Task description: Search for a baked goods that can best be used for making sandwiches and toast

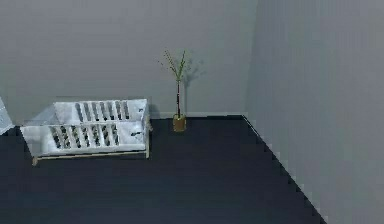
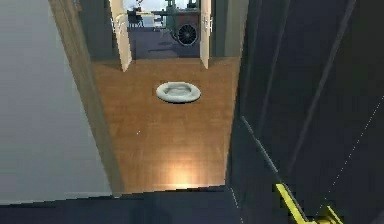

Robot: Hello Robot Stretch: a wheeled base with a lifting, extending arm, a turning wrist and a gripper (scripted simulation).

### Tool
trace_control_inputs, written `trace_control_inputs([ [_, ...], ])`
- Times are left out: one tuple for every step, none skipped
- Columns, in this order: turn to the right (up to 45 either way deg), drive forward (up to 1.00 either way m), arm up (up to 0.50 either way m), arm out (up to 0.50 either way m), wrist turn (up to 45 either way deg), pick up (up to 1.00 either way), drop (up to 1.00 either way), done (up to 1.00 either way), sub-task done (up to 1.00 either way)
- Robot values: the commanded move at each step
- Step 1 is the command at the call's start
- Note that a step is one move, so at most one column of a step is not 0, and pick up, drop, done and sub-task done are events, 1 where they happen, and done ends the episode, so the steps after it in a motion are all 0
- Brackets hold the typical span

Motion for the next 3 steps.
trace_control_inputs([
  [45.0,0.0,0.0,0.0,0.0,0.0,0.0,0.0,0.0],
  [36.0,0.0,0.0,0.0,0.0,0.0,0.0,0.0,0.0],
  [0.0,1.0,0.0,0.0,0.0,0.0,0.0,0.0,0.0],
])
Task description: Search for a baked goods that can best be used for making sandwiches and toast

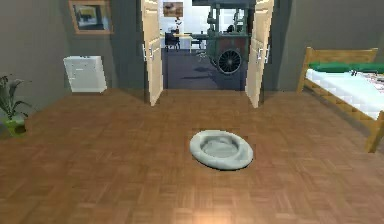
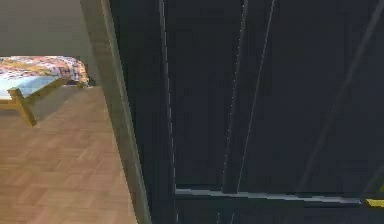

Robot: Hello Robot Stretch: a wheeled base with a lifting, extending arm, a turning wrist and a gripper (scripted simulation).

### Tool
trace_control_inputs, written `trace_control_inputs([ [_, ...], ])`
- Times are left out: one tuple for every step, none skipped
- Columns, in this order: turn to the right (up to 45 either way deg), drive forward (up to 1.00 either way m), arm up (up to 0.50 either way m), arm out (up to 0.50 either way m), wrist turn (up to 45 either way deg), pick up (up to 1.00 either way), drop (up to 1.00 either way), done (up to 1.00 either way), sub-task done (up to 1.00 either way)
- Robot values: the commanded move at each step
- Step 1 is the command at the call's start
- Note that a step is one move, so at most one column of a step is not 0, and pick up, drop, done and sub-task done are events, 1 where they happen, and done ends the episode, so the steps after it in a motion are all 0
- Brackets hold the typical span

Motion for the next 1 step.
trace_control_inputs([
  [24.0,0.0,0.0,0.0,0.0,0.0,0.0,0.0,0.0],
])
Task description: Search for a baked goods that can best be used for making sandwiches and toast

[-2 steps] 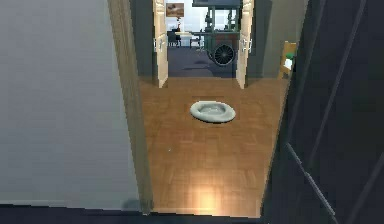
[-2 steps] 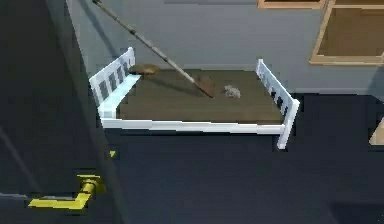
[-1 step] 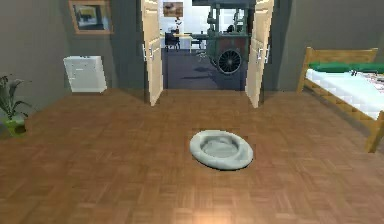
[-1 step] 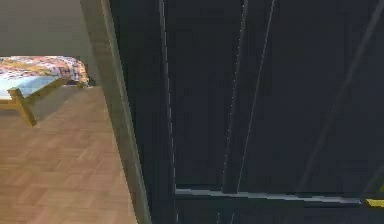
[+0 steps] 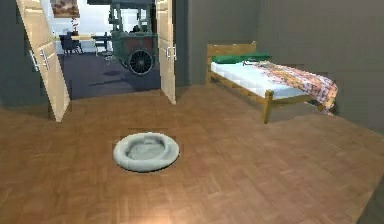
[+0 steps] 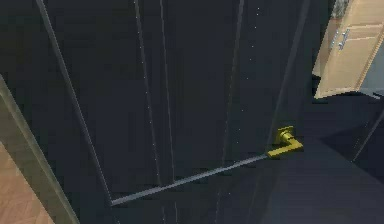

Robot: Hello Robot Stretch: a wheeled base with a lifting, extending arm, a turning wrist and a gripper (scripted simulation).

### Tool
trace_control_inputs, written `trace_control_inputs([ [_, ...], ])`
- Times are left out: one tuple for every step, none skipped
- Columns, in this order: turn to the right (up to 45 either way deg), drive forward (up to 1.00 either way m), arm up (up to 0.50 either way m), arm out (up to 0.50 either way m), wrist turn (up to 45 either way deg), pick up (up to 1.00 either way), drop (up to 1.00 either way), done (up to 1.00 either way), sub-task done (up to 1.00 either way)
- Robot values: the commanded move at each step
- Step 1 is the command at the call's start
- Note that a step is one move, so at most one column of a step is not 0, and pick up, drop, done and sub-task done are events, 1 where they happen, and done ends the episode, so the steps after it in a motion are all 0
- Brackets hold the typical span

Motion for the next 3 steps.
trace_control_inputs([
  [0.0,0.05,0.0,0.0,0.0,0.0,0.0,0.0,0.0],
  [-18.0,0.0,0.0,0.0,0.0,0.0,0.0,0.0,0.0],
  [0.0,0.45,0.0,0.0,0.0,0.0,0.0,0.0,0.0],
])
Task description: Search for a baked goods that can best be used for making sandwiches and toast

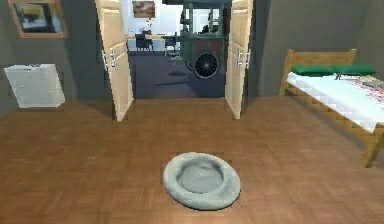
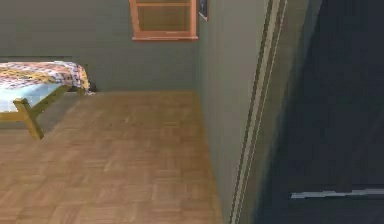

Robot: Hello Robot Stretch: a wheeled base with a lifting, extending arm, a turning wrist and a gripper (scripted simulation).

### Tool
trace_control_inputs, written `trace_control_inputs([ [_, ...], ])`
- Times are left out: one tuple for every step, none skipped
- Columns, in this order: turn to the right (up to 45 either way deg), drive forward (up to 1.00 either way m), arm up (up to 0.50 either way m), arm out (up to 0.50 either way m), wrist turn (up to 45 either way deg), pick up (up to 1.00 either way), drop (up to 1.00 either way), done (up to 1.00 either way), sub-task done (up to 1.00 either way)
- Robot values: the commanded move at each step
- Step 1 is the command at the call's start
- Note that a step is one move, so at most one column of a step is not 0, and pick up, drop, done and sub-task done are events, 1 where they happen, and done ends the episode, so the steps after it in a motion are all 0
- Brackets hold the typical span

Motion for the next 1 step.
trace_control_inputs([
  [-45.0,0.0,0.0,0.0,0.0,0.0,0.0,0.0,0.0],
])
